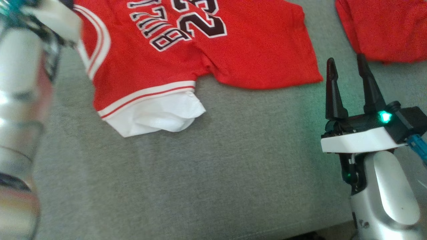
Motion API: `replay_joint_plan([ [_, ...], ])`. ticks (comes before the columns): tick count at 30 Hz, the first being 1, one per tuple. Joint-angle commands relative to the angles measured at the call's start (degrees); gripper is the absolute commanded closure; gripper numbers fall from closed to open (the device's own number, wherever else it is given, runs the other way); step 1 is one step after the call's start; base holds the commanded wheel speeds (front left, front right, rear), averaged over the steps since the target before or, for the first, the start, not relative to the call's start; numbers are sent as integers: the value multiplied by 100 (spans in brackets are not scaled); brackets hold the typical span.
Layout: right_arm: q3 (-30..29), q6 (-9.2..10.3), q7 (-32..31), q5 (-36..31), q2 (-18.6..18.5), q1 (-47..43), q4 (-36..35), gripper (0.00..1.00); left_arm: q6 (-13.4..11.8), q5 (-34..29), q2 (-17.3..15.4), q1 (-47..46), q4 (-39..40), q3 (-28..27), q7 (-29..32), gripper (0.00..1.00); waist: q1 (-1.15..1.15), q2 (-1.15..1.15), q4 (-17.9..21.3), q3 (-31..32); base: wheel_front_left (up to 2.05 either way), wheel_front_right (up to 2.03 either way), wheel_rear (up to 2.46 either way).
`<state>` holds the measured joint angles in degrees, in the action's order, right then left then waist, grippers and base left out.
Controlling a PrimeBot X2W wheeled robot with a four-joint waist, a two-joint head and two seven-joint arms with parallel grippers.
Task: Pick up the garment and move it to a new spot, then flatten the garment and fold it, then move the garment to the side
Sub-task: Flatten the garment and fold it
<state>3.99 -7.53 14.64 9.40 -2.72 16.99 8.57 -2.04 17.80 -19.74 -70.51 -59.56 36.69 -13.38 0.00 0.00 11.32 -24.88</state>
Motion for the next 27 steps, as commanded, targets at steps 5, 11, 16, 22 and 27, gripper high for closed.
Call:
replay_joint_plan([
  [5,-106,4,36,-207,-16,-170,-59,0,-145,322,170,813,791,-341,-155,0,0,0,-715,701,0,0,0],
  [11,-205,4,36,-288,-16,-392,20,0,-374,504,326,1985,1776,-570,-160,0,0,0,-1063,1070,0,0,0],
  [16,-307,4,36,-292,-16,-631,99,0,-622,639,508,3279,2675,-742,-161,0,0,0,-1308,1328,0,0,0],
  [22,-275,4,36,-286,-16,-763,155,0,-748,699,679,4322,3272,-756,-161,0,0,0,-1350,1412,0,0,0],
  [27,-194,4,36,-276,-16,-731,184,0,-600,599,679,4386,3344,-526,-75,0,0,0,-1237,1378,0,0,0],
])
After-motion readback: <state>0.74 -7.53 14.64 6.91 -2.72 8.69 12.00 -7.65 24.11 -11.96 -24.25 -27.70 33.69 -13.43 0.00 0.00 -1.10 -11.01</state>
